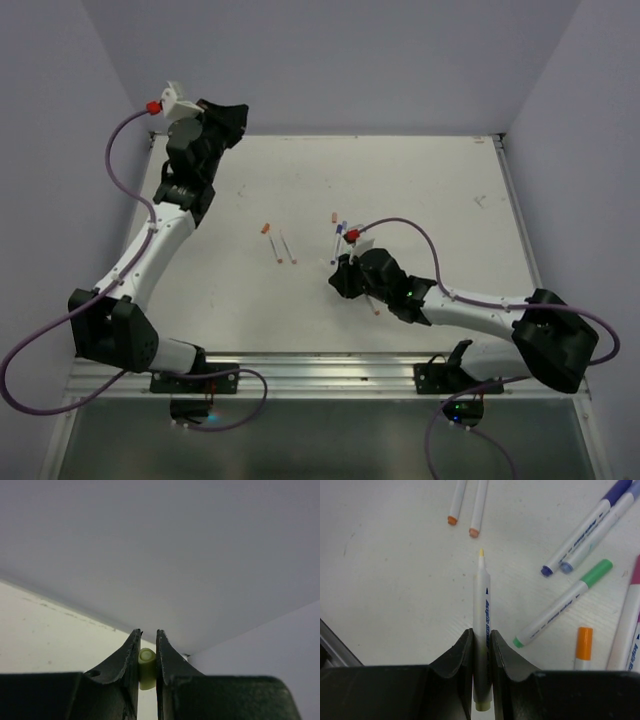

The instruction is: Open the pen caps

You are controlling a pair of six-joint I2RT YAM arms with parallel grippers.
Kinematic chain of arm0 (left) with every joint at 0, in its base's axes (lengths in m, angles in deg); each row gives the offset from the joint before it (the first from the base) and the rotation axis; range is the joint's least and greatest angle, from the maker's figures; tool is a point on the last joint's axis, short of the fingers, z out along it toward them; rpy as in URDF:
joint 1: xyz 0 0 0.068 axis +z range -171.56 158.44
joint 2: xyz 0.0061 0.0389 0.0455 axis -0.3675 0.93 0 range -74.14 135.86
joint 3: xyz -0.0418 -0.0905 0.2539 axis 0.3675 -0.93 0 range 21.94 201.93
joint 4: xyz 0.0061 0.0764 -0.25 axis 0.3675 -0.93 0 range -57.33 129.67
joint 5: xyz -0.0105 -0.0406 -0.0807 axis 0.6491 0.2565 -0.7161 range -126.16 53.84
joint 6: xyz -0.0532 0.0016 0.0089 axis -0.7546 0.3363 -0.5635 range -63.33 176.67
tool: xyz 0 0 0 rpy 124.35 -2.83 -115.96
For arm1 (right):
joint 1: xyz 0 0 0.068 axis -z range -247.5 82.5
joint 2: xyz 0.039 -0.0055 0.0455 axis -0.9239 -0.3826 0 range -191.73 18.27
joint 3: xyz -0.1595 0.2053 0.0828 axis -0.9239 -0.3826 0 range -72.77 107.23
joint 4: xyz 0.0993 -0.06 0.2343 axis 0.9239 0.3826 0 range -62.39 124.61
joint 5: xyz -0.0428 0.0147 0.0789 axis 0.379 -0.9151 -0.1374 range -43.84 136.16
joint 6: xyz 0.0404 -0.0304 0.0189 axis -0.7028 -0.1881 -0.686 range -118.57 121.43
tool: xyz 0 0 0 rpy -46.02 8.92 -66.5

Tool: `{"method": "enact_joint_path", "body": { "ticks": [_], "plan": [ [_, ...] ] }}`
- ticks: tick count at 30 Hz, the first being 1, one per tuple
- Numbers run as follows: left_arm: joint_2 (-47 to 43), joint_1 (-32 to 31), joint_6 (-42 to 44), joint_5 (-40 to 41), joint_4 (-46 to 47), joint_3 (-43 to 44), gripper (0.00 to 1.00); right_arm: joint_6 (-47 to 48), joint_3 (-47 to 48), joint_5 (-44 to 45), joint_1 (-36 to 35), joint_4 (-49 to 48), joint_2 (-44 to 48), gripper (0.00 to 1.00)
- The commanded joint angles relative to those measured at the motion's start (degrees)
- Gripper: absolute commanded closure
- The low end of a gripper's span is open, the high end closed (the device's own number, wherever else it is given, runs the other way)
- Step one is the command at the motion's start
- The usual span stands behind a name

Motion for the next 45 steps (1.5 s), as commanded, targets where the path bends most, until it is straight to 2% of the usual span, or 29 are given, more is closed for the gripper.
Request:
{"method": "enact_joint_path", "body": {
  "ticks": [1,4,10,15,22,27,30,31,35,41,44,45],
  "plan": [
    [-4.27,1.58,4.25,-3.41,-2.45,-6.35,1.0,1.43,4.89,-0.53,-0.09,-0.78,-1.78,1.0],
    [-7.35,1.93,6.45,-4.82,-3.86,-12.06,1.0,2.3,8.23,0.17,-0.09,-1.92,-5.38,1.0],
    [-10.08,3.51,11.82,-7.38,-10.98,-18.15,1.0,3.1,15.26,4.83,0.0,-6.39,-14.33,1.0],
    [-13.77,4.39,13.49,-9.75,-10.98,-25.0,1.0,2.84,21.93,8.69,0.09,-8.34,-22.95,1.0],
    [-14.65,4.48,12.53,-13.61,-9.32,-30.27,1.0,2.05,29.59,11.07,0.09,-8.07,-35.43,1.0],
    [-12.63,4.48,12.61,-14.93,-8.43,-30.29,1.0,1.43,33.36,11.86,0.17,-8.17,-40.8,1.0],
    [-11.93,4.4,12.7,-15.11,-7.82,-30.29,1.0,1.78,34.42,12.56,0.17,-7.9,-42.82,0.9],
    [-11.84,4.48,12.78,-15.11,-7.64,-30.29,1.0,1.95,34.51,12.83,0.26,-7.9,-43.35,0.83],
    [-10.53,4.48,12.44,-15.64,-7.03,-30.37,1.0,1.87,34.34,13.09,0.26,-7.55,-43.79,0.71],
    [-9.29,4.4,11.47,-16.43,-5.8,-30.55,1.0,1.34,33.64,13.1,0.26,-7.99,-43.88,0.66],
    [-8.94,4.39,11.38,-16.52,-5.36,-30.29,1.0,1.34,33.64,13.27,0.26,-7.99,-43.62,0.6],
    [-8.68,4.4,11.29,-16.69,-5.36,-30.11,1.0,1.43,33.46,13.27,0.17,-8.07,-43.1,0.55]
  ]
}}
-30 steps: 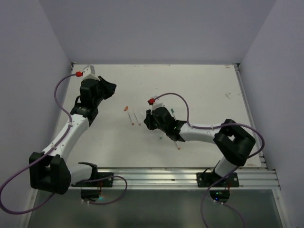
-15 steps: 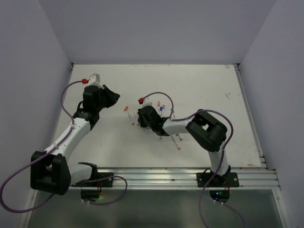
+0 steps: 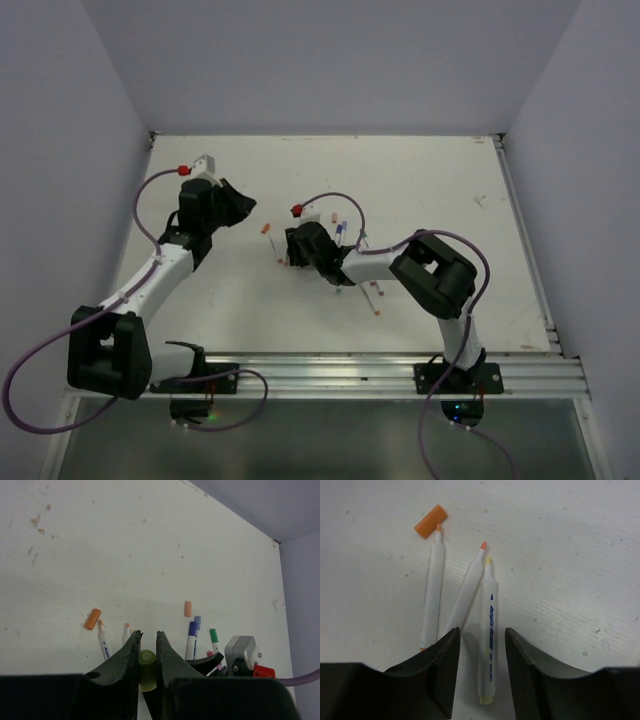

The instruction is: Open the pen caps

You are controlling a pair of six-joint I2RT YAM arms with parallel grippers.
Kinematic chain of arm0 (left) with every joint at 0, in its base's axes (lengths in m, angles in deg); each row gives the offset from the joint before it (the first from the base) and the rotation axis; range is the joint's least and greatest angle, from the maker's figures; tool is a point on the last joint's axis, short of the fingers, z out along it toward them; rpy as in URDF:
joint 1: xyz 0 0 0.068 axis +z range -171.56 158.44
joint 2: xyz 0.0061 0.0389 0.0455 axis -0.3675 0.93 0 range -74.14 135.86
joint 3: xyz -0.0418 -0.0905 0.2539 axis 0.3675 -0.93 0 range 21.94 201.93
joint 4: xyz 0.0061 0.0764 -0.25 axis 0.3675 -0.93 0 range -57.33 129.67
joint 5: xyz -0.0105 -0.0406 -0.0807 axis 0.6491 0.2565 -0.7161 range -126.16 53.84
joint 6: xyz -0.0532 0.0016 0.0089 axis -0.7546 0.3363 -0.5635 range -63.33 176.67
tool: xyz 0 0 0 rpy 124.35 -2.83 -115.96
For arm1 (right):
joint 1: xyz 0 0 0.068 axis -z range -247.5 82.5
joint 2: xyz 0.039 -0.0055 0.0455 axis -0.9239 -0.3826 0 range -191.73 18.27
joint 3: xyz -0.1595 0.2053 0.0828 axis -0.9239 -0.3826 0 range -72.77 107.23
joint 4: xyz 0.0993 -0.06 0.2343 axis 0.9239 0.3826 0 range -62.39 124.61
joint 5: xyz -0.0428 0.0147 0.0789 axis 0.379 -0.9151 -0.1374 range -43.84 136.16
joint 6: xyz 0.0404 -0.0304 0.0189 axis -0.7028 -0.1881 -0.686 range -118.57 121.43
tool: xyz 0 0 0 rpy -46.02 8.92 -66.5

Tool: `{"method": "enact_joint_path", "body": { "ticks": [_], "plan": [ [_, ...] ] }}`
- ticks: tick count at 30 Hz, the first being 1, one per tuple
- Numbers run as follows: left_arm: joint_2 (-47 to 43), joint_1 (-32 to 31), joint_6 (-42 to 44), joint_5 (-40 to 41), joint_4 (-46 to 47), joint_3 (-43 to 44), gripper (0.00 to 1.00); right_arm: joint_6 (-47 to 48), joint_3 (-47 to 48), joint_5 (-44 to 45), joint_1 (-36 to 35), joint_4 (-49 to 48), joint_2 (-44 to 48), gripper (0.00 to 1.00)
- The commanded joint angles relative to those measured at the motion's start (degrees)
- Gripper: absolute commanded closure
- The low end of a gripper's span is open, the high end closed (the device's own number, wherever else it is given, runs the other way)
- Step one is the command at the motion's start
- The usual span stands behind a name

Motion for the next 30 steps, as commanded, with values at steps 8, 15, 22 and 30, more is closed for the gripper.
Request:
{"method": "enact_joint_path", "body": {
  "ticks": [8,15,22,30],
  "plan": [
    [8.02,-0.41,-1.02,-2.93,5.65,3.84,1.0,0.51,0.61,4.4,0.26,7.06,7.28,0.34],
    [20.68,-3.58,-0.75,-2.14,6.7,12.01,1.0,2.53,-4.56,8.88,0.35,13.56,18.96,0.16],
    [30.36,-6.13,0.21,-1.87,7.57,17.47,1.0,5.78,-12.3,12.75,0.7,15.6,30.39,0.13],
    [33.53,-7.8,-0.23,-0.56,10.66,13.7,0.91,6.58,-18.28,13.55,1.4,16.74,35.67,0.11]
  ]
}}
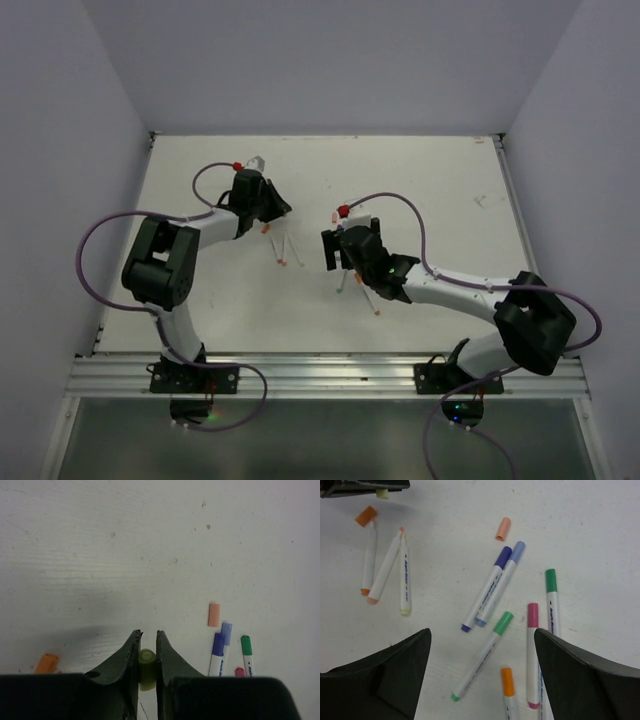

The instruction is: Open the pen caps

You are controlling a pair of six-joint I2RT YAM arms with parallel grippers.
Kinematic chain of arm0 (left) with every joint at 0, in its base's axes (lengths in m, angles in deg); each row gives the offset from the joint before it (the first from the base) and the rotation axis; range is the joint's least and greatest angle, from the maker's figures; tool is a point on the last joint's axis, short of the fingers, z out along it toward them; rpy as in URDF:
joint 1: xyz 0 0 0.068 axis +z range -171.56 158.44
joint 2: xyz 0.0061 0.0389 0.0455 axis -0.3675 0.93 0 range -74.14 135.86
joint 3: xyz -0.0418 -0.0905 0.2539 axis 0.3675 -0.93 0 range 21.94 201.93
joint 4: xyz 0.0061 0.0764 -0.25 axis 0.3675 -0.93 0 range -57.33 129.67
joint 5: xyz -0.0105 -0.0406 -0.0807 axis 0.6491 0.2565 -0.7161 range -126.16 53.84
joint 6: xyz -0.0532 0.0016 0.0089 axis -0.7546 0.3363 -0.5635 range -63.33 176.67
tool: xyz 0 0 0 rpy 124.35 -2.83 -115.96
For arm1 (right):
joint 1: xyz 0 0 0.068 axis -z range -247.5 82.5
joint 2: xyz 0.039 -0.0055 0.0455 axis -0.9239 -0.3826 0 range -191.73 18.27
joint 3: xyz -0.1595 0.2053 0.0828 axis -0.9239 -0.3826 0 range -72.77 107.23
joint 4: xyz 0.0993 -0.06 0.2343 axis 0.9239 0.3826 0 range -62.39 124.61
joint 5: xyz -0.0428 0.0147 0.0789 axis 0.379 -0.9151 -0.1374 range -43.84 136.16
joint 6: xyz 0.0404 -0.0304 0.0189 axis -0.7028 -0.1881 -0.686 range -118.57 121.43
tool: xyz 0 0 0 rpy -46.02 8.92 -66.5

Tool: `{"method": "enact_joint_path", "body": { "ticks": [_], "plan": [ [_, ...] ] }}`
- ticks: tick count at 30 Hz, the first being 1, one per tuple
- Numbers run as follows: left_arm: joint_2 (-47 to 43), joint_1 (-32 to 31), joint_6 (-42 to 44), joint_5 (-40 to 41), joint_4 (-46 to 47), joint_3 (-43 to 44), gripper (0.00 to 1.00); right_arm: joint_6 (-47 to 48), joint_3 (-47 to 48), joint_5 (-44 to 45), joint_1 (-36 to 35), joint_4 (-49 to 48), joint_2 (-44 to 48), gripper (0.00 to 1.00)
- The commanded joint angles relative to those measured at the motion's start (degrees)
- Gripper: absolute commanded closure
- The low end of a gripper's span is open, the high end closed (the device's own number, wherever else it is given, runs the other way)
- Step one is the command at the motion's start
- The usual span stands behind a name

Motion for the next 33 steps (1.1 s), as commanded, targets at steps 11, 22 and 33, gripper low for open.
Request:
{"method": "enact_joint_path", "body": {
  "ticks": [11,22,33],
  "plan": [
    [-0.66,-0.57,1.07,4.13,5.18,-5.18,0.8,1.75,-6.07,5.14,1.3,0.78,3.66,0.11],
    [-1.54,-0.57,2.56,7.13,5.35,-6.15,0.67,2.45,-8.62,6.64,3.41,1.57,6.38,0.1],
    [-17.17,-0.65,4.22,10.81,-1.84,-3.7,0.15,-0.71,-6.08,5.69,10.17,9.74,8.67,0.02]
  ]
}}
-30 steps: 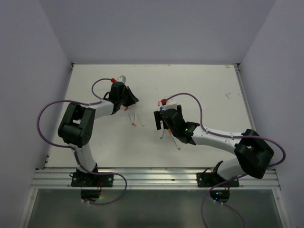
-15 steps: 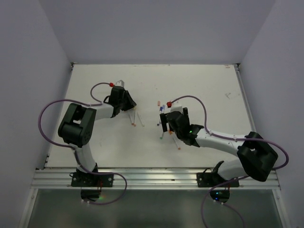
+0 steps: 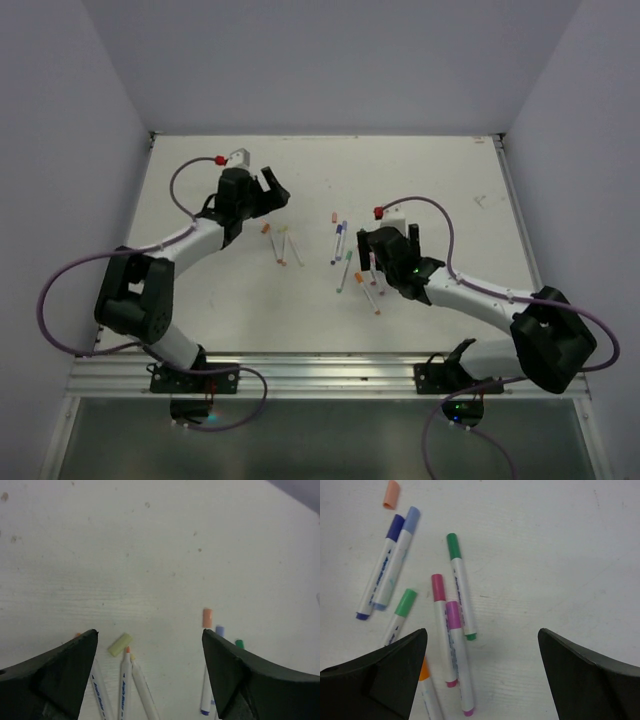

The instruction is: Open the pen caps

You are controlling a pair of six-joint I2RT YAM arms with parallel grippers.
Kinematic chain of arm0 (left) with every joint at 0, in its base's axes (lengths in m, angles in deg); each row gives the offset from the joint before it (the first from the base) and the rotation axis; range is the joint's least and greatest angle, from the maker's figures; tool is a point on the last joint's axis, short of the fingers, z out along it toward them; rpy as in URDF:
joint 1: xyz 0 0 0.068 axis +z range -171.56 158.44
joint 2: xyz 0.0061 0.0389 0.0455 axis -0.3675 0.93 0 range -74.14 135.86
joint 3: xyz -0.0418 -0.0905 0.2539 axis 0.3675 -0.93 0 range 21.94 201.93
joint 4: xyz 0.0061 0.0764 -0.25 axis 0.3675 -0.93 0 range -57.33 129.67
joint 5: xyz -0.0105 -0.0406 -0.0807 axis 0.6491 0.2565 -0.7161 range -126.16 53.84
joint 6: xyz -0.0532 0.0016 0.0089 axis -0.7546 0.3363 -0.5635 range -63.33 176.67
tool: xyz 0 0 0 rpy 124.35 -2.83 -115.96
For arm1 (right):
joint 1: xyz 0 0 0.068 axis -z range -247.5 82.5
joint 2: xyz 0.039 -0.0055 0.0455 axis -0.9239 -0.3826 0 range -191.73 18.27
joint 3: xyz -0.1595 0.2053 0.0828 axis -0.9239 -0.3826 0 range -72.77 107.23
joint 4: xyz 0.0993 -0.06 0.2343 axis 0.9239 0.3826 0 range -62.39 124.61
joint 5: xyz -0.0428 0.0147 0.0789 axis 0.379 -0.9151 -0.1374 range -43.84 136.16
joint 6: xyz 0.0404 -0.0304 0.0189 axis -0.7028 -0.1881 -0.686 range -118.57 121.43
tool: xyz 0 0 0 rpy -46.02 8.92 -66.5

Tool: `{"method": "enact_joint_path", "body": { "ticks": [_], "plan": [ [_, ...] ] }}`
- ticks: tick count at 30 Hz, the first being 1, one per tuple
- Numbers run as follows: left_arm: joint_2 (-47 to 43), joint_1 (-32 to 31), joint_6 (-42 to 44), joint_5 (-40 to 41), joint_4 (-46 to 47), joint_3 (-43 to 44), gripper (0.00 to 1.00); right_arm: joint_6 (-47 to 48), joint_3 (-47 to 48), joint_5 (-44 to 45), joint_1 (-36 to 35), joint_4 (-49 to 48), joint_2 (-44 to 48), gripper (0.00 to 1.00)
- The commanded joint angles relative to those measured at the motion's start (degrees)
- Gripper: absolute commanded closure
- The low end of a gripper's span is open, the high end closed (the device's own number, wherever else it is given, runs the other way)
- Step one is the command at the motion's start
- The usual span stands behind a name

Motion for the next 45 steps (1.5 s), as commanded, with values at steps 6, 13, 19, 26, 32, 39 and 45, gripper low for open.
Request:
{"method": "enact_joint_path", "body": {
  "ticks": [6,13,19,26,32,39,45],
  "plan": [
    [-18.23,-0.33,6.49,7.61,-11.62,6.27,0.0,-1.43,8.14,-3.93,8.17,11.38,-1.96,0.04],
    [-30.45,-0.06,13.71,15.18,-21.05,5.84,0.0,0.06,14.12,-11.23,11.25,16.22,-9.08,0.22],
    [-38.98,0.03,21.26,19.92,-22.82,-1.01,0.0,1.47,16.84,-14.57,12.57,15.78,-14.09,0.39],
    [-43.21,0.03,23.56,21.87,-22.91,-8.4,0.0,3.4,17.63,-19.49,12.74,14.2,-17.96,0.43],
    [-41.98,-0.06,23.56,20.47,-22.99,-7.7,0.0,3.49,18.95,-20.2,12.74,13.67,-20.94,0.44],
    [-42.42,0.03,23.38,19.58,-22.82,-8.4,0.0,3.05,18.95,-19.5,13.18,12.17,-23.76,0.51],
    [-42.33,0.11,23.38,18.62,-22.56,-8.41,0.0,2.62,17.46,-18.89,15.11,12.17,-23.94,0.62]
  ]
}}
